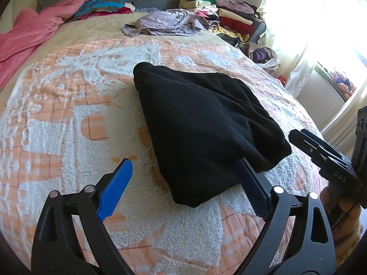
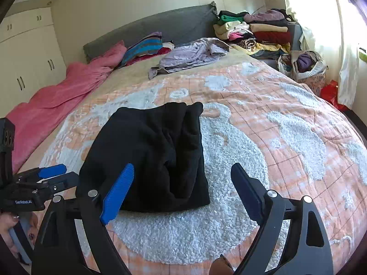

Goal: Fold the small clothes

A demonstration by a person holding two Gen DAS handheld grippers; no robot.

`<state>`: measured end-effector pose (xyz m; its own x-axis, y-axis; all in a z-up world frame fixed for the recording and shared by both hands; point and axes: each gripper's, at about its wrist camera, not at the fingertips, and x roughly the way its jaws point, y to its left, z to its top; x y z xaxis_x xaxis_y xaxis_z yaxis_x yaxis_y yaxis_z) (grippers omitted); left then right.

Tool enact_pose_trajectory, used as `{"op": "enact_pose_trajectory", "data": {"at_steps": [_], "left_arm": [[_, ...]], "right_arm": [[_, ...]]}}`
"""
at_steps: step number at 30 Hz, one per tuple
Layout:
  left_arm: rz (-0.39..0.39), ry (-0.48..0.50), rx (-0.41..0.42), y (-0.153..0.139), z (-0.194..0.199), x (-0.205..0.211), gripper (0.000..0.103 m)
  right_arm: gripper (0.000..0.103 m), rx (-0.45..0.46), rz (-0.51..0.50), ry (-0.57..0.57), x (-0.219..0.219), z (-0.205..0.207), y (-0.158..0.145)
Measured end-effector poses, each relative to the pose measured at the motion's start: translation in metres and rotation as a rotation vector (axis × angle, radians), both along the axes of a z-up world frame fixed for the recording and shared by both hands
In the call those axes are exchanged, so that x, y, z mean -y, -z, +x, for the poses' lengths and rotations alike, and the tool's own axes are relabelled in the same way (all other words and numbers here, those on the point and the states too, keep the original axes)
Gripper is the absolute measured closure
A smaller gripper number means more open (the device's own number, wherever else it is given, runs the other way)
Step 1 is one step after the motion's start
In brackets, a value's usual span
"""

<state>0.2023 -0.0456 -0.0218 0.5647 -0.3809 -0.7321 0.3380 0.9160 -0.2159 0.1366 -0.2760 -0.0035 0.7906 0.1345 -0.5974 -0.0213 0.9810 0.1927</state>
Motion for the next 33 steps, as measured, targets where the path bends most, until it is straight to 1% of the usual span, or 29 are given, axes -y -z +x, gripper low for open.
{"op": "enact_pose_trajectory", "data": {"at_steps": [3,5,6,7,18,29,33], "left_arm": [[0.010,-0.005,0.010,-0.004,-0.003,-0.001,0.015],[0.017,-0.008,0.017,-0.006,-0.005,-0.001,0.015],[0.020,-0.010,0.019,-0.007,-0.005,-0.002,0.011],[0.025,-0.012,0.026,-0.009,-0.007,-0.002,0.009],[0.035,-0.032,0.068,-0.023,-0.022,-0.009,0.009],[0.031,-0.050,0.112,-0.030,-0.043,-0.021,0.009],[0.029,-0.058,0.124,-0.032,-0.053,-0.027,0.009]], "right_arm": [[0.011,0.018,-0.014,0.006,-0.001,-0.005,-0.004],[0.010,0.032,-0.020,0.008,-0.001,-0.008,-0.007],[0.009,0.035,-0.022,0.009,-0.001,-0.009,-0.008],[0.009,0.040,-0.025,0.013,-0.001,-0.010,-0.009],[0.005,0.100,-0.058,0.017,-0.005,-0.032,-0.024],[0.005,0.174,-0.069,0.015,-0.022,-0.067,-0.039],[0.005,0.195,-0.089,0.018,-0.029,-0.080,-0.041]]}}
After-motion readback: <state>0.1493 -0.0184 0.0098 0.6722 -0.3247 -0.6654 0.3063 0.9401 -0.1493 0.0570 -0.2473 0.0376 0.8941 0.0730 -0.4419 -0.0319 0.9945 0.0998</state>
